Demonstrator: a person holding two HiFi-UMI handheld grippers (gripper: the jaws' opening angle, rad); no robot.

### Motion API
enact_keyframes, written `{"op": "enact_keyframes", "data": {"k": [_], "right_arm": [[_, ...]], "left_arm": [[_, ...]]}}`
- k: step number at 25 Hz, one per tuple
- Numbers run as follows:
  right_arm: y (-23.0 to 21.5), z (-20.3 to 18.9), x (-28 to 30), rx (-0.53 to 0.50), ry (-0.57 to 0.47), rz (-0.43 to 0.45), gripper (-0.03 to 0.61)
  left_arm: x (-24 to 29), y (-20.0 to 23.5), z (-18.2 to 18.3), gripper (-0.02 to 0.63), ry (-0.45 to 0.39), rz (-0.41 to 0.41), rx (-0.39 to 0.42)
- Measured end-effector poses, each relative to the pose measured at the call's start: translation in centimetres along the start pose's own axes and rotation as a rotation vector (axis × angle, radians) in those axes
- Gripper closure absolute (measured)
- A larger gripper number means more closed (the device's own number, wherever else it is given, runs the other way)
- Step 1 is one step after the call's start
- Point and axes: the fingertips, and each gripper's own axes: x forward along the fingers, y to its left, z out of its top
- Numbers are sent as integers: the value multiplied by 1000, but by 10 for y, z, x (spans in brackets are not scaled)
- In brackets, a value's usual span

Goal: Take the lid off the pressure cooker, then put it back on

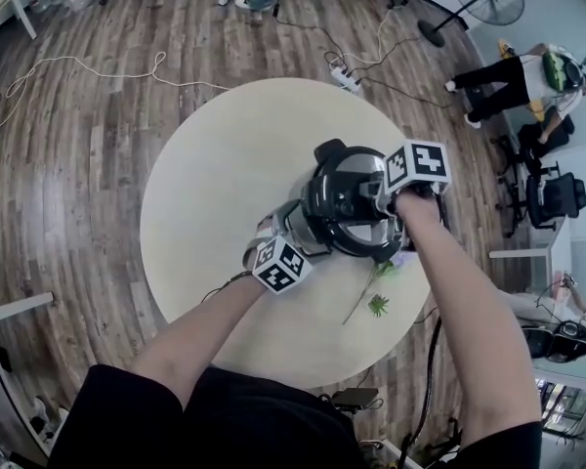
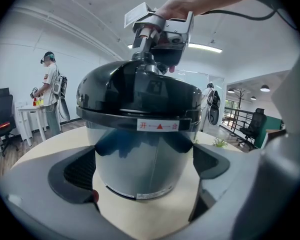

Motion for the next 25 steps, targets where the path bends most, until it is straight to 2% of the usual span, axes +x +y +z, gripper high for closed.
{"op": "enact_keyframes", "data": {"k": [3,25], "right_arm": [[1,-5,2,-15,34,4,287],[-1,-5,3,5,-15,7,293]], "left_arm": [[0,1,0,26,2,0,-3],[2,1,-3,28,21,2,0]]}}
